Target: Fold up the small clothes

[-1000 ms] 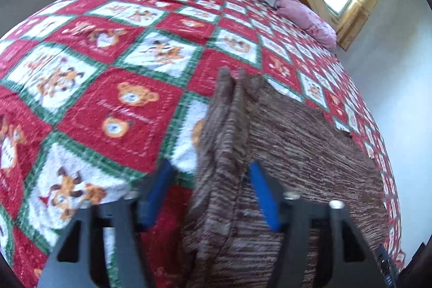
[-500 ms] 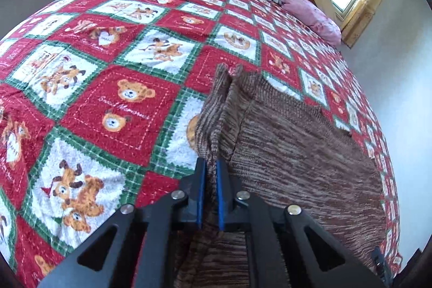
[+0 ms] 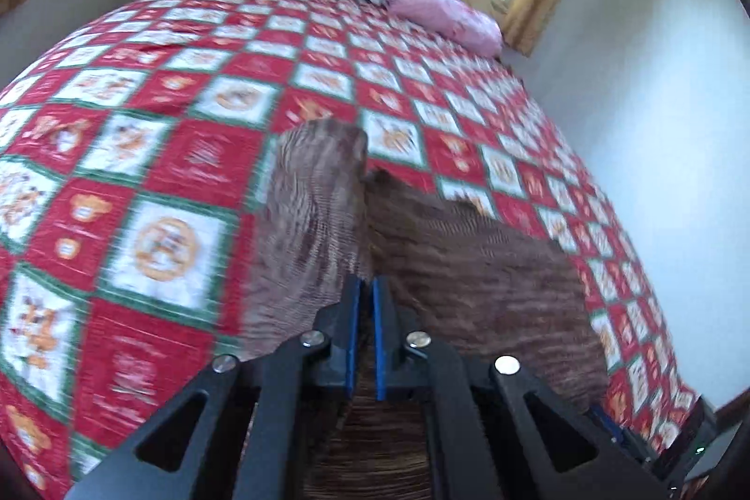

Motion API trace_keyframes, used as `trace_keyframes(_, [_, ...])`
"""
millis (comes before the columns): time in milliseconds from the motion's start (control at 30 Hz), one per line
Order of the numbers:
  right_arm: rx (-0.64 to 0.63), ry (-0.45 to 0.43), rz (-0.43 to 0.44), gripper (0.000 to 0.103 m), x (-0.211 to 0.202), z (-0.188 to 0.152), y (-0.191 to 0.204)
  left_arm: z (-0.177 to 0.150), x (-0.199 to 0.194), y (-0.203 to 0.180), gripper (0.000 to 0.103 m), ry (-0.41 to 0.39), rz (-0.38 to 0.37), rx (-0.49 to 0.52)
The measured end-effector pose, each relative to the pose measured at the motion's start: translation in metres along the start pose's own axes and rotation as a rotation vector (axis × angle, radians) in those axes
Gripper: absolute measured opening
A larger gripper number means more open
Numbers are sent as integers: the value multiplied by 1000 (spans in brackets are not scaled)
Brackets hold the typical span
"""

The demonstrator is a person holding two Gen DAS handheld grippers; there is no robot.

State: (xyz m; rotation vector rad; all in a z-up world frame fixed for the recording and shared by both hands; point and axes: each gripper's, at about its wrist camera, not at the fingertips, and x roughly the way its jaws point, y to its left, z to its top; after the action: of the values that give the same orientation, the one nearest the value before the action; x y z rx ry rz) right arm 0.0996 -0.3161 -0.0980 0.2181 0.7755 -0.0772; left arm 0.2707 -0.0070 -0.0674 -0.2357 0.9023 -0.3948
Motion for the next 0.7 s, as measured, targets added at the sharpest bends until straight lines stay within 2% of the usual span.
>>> trace_keyframes(167, [13, -37, -1, 18, -12, 5, 2, -15, 28, -9, 5, 66, -2, 2])
trace_keyframes(267, [39, -120, 93, 18, -33, 15, 11, -22, 32, -6, 5, 90, -11, 16])
trace_keyframes(333, [18, -142, 178, 31, -38, 28, 28, -24, 24, -6, 5, 98, -31, 44])
trace_keyframes(367, [9, -141, 218, 47, -36, 35, 36, -26, 19, -7, 5, 95, -37, 56])
trace_keyframes(400, [8, -139, 256, 52, -34, 40, 43, -28, 5, -7, 5, 79, -53, 75])
trace_keyframes(433, [16, -130, 310, 52, -29, 47, 52, -30, -8, -6, 5, 63, -71, 84])
trace_keyframes(533, [46, -54, 448, 52, -2, 66, 77, -34, -49, 9, 14, -11, -121, 82])
trace_keyframes(567, [49, -36, 475, 52, 5, 69, 84, -34, -57, 13, 18, -34, -116, 81])
trace_keyframes(700, [100, 89, 590, 52, 64, 85, 127, -30, -78, 44, 30, -145, 15, 61])
